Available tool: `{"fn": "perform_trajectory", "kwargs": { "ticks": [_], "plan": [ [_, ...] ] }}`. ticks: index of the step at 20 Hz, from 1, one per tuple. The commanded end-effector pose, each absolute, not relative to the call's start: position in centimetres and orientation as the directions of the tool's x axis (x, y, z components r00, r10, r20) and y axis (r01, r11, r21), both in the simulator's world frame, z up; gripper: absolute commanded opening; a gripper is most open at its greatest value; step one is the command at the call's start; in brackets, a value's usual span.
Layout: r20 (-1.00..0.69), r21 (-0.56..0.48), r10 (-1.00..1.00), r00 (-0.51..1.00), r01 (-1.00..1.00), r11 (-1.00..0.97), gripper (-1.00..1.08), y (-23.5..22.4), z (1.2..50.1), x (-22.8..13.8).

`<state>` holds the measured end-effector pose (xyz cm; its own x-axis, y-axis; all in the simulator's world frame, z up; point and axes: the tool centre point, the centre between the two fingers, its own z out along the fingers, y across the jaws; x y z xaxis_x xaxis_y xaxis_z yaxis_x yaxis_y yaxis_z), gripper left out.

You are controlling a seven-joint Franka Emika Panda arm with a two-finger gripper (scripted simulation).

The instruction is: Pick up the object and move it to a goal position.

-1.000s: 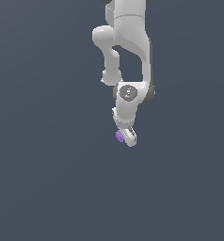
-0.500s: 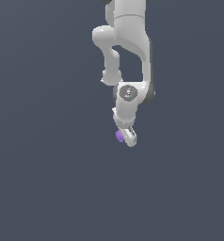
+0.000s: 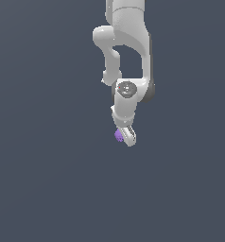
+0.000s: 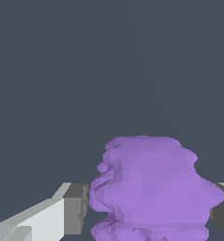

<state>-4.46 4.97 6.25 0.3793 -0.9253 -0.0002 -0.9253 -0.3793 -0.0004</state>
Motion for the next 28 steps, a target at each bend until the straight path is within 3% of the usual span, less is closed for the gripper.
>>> {"fn": "perform_trajectory", "kwargs": {
  "ticks": [1, 28],
  "plan": [
    [0.000, -0.001, -0.926, 0.379, -0.926, -0.379, -1.00, 4.4, 7.6, -4.1],
    [0.001, 0.000, -0.926, 0.379, -0.926, -0.379, -1.00, -5.8, 31.4, 2.9]
  ]
}}
